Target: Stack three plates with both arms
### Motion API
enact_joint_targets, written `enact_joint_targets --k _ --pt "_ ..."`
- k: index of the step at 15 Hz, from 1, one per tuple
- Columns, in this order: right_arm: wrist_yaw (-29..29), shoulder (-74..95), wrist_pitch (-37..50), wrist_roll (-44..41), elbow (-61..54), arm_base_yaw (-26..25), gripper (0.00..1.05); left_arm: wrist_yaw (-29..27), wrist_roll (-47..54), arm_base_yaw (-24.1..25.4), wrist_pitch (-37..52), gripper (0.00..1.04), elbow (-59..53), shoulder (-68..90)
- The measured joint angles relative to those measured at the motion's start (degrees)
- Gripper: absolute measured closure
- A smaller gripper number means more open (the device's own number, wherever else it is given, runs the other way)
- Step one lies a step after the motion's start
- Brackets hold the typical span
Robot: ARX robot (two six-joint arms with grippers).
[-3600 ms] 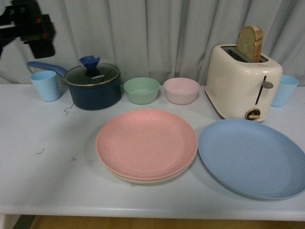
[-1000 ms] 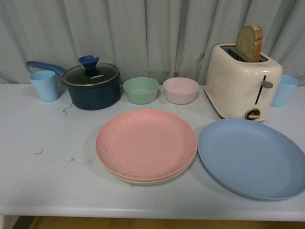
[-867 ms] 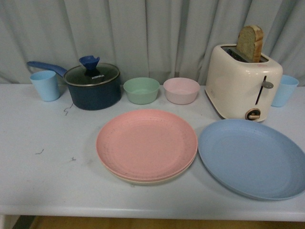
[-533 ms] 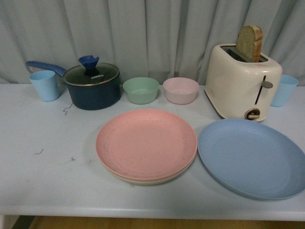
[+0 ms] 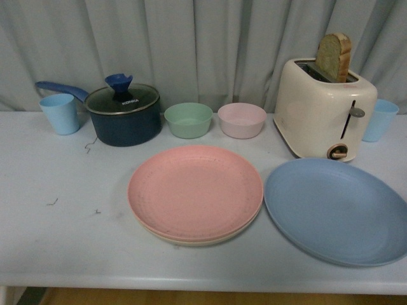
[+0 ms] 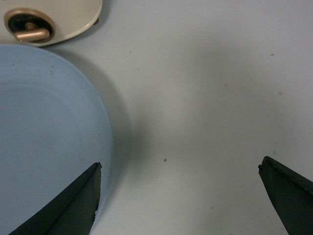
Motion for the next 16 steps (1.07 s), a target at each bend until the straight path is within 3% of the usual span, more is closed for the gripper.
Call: enact_joint_targets --k 8,9,16 --pt "0.81 16.24 -1.2 6.1 10.97 7.54 0.06 0.0 0.0 0.0 0.0 0.07 0.0 0.0" --pt "1.95 17.68 -1.57 6.73 11.78 7.85 0.11 0.0 0.02 0.0 0.0 0.07 0.0 0.0" --pt "2.64 15.61 -0.44 9.03 7.5 7.98 0.87 0.0 0.0 0.0 0.0 0.07 0.0 0.0"
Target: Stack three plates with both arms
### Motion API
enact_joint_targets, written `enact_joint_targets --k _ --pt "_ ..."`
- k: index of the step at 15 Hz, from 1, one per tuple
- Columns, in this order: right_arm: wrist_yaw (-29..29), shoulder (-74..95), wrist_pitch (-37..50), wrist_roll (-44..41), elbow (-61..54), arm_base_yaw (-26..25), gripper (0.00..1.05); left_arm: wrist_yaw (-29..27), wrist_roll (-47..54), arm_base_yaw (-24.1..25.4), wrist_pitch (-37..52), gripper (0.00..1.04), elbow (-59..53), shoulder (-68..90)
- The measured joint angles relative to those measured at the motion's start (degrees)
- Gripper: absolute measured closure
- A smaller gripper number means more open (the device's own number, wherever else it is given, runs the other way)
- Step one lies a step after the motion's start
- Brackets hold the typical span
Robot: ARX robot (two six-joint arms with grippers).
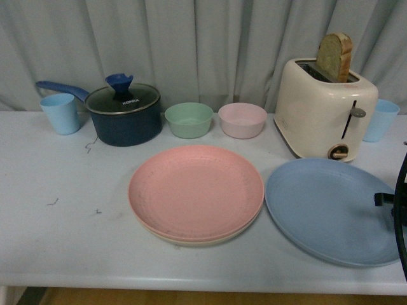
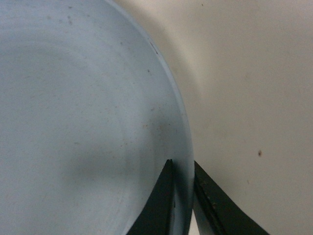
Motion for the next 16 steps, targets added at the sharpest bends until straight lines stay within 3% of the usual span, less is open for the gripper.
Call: enact_joint_targets --k 1,4,6,11,16 --pt "-1.79 -11.28 0.57 1.03 -7.98 -2.23 1.02 -0.02 0.0 0.0 0.0 0.07 0.0 0.0" --pt "-3.69 -27.1 -5.6 0.92 -14.84 -1.66 1.02 -0.02 0.02 0.0 0.0 0.07 0.0 0.0" --pt "-6.51 -32.17 -4.55 6.21 -12.61 4.2 1.02 0.0 0.02 0.0 0.0 0.07 0.0 0.0" --pt "-1.44 -14.58 -2.27 21.07 0.39 19.67 1.02 0.0 0.0 0.0 0.0 0.07 0.0 0.0" --pt "2.14 -2.01 -5.53 27.61 10.95 25.44 1.02 0.0 0.02 0.0 0.0 0.07 0.0 0.0"
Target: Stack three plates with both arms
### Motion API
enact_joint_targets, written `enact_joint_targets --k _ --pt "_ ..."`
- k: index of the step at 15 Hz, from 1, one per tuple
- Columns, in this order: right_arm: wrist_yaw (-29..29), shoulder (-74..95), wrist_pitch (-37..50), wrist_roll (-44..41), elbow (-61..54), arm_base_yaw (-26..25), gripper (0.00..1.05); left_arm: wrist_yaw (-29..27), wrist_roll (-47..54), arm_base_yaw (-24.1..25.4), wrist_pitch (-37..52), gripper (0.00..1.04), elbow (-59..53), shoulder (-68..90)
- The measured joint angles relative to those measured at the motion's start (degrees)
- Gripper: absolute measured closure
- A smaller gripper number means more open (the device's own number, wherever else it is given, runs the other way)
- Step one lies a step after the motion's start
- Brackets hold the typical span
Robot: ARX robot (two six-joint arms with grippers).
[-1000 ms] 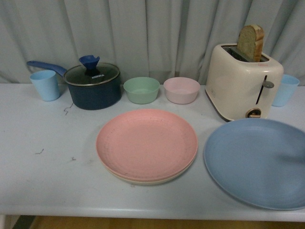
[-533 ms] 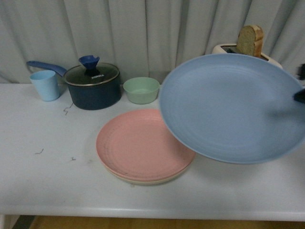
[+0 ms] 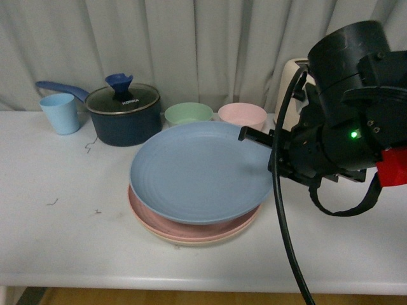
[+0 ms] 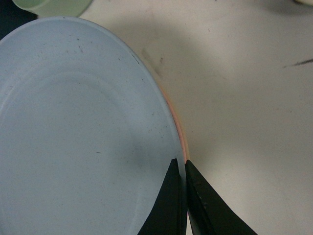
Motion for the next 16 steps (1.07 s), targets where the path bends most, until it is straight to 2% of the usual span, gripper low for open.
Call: enact_joint_targets --k 5,9,12,13,14,15,16 --pt "1.66 4.09 -1.68 0.9 4.59 2.05 1.01 0.0 0.0 0.0 0.0 0.07 0.0 0.0" --pt "1.99 4.2 -3.08 4.02 5.42 1.57 0.59 0.0 -0.02 0.0 0.0 0.07 0.0 0.0" --pt "2.54 -1.46 -0.37 4.81 2.29 0.13 0.23 0.0 -0.02 0.0 0.0 0.07 0.0 0.0" --pt "3.91 -1.64 3.87 4.09 1.62 0.17 0.15 0.0 -0.02 0.0 0.02 0.07 0.0 0.0" --pt "11.43 -0.76 23.78 -2.71 -4.5 0.07 0.25 0.02 0.0 0.0 0.0 0.07 0.0 0.0" --pt "15.91 -1.46 37.9 -11.06 -13.11 -0.42 0.36 -0.09 -0.02 0.0 0.0 0.07 0.0 0.0" --pt "16.04 -3.48 48.5 -18.12 -21.55 -1.9 0.46 -0.09 0.0 0.02 0.0 0.07 0.0 0.0"
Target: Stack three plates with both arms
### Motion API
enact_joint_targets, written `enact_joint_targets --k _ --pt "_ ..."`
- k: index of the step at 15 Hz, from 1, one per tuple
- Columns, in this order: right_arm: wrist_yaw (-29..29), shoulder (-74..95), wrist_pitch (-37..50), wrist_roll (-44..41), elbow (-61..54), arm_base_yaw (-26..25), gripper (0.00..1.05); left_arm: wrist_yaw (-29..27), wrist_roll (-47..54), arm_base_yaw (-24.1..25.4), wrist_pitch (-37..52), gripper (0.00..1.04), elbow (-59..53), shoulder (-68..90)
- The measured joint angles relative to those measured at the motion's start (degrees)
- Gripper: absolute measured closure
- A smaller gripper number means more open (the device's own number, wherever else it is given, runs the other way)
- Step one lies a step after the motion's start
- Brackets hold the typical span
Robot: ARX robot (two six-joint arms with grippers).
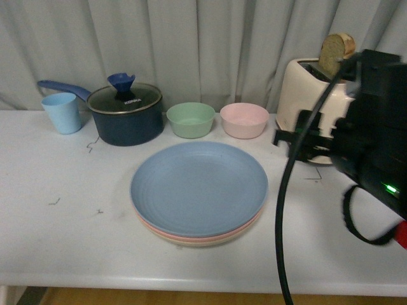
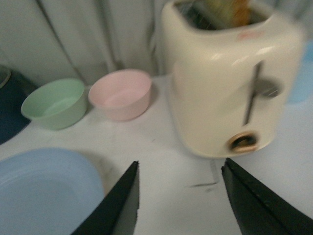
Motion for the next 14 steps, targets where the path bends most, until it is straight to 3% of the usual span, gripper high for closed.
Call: enact_joint_targets --k 2,5,13,14 --pt "-1.11 -9.94 15.08 -9.42 -10.49 -4.35 0.7 0.09 -0.02 -0.02 0.0 0.07 0.0 0.0" --pt "-5.11 -19.54 15.8 -12.74 -22.82 -6.62 1.03 0.07 -0.02 -0.02 0.0 0.07 0.0 0.0" --pt "-10.54 -48.85 2.69 -13.14 -38.34 -12.96 1.03 0.09 -0.02 -0.02 0.0 0.07 0.0 0.0" --pt "-13.94 -52.28 0.57 -13.2 -39.43 -15.41 1.03 0.09 -0.02 -0.02 -0.02 0.07 0.0 0.0"
